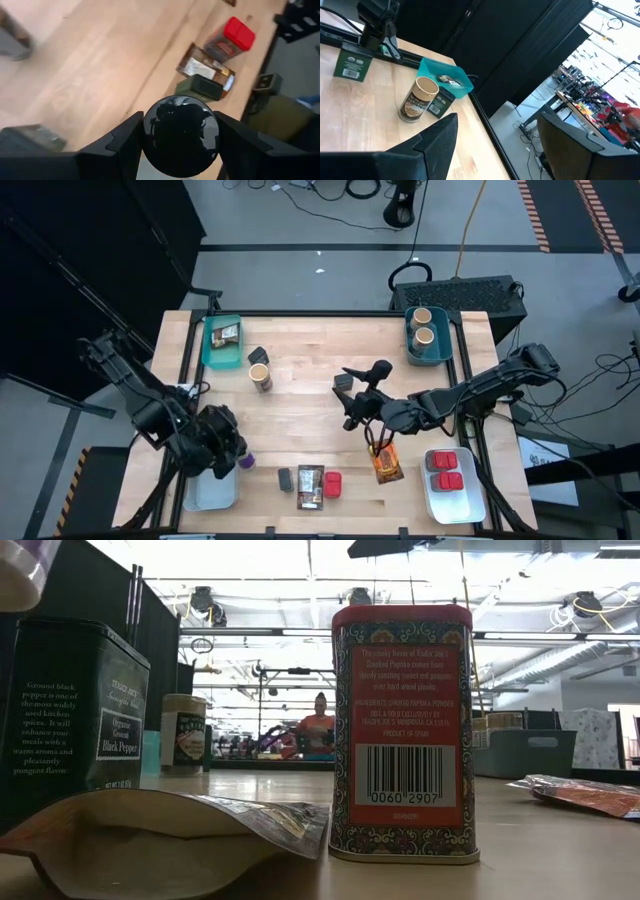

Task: Sort spices by type
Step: Put the purple seasoning bottle into the gray bin

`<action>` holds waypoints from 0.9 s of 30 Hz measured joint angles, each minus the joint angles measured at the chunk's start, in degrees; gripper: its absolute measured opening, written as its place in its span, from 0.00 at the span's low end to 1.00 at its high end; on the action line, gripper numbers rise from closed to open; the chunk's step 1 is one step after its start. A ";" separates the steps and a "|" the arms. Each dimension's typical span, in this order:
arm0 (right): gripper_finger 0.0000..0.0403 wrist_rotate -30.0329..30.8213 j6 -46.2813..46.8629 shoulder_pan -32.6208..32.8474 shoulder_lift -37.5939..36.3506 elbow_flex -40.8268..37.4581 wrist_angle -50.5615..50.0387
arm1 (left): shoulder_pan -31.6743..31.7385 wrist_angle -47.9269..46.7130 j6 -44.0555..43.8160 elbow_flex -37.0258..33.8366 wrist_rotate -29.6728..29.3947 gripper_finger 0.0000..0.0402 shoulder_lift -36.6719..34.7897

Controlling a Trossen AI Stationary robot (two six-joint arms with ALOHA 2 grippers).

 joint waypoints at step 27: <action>0.64 -2.99 2.24 -0.08 0.00 0.00 -1.61 | -19.12 -17.74 -1.35 9.00 0.76 0.54 10.63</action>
